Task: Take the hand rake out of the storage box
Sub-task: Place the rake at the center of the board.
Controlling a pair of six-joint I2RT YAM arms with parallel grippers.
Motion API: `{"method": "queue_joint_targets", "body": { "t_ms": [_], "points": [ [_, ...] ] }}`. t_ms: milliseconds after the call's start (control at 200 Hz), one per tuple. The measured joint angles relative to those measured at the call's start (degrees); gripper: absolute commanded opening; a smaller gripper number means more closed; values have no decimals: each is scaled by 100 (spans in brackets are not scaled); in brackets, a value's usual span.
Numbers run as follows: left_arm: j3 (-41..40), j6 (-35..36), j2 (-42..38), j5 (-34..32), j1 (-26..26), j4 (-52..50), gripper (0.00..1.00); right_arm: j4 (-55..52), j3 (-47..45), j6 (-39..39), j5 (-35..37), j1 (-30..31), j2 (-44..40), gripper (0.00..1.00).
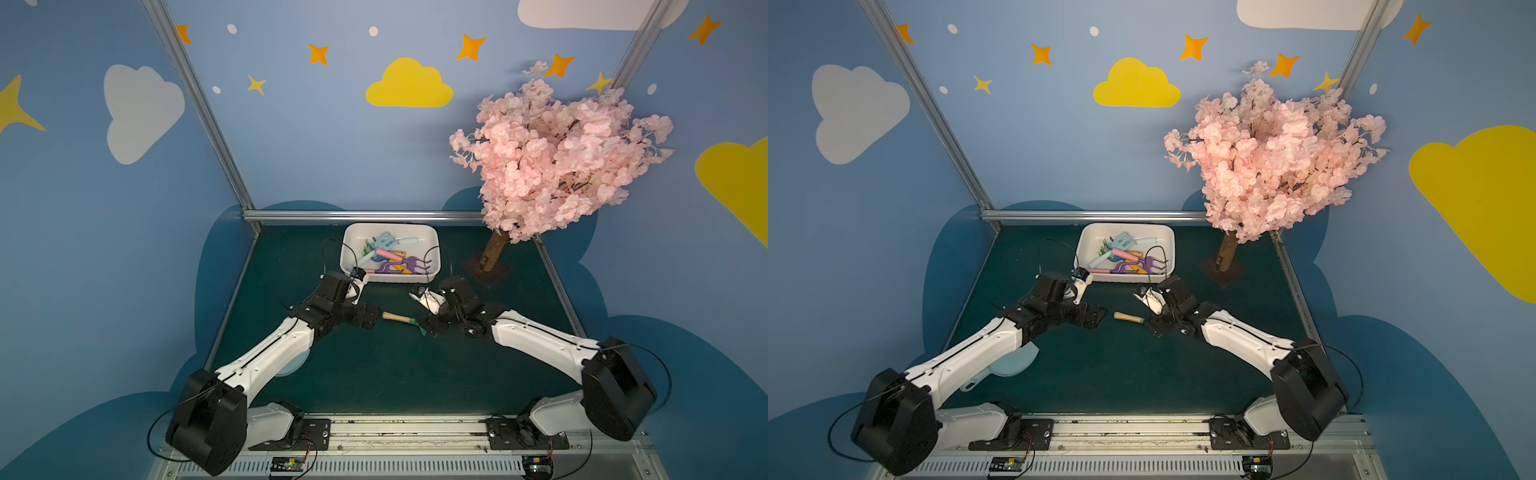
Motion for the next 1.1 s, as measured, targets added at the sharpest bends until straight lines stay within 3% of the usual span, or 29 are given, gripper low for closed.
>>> {"method": "queue_joint_targets", "body": {
  "t_ms": [180,265,456,706,756,861,1101],
  "points": [
    [925,931,1593,-208,-767,-345,100,175,-918,922,-173,-824,-1803,94],
    [1456,1303,2275,-304,-1084,-667,100,501,-1401,1244,-289,-1115,-2280,94],
    [2315,1847,3182,-507,-1248,-1167,100,693,-1825,1786,-643,-1582,-2304,94],
    [3032,2247,3790,-763,-1381,-1513,97,859,-1825,2033,-920,-1709,-2269,94],
    [3077,2302,3869,-761,-1410,-1545,89,885,-1825,2052,-955,-1720,-2280,94],
    [3115,2330,3895,-734,-1438,-1606,58,957,-1832,2118,-1025,-1759,-2315,94],
    [2973,2238,3856,-629,-1497,-1534,15,1086,-1971,2225,-1091,-1847,-2516,94]
  ]
}}
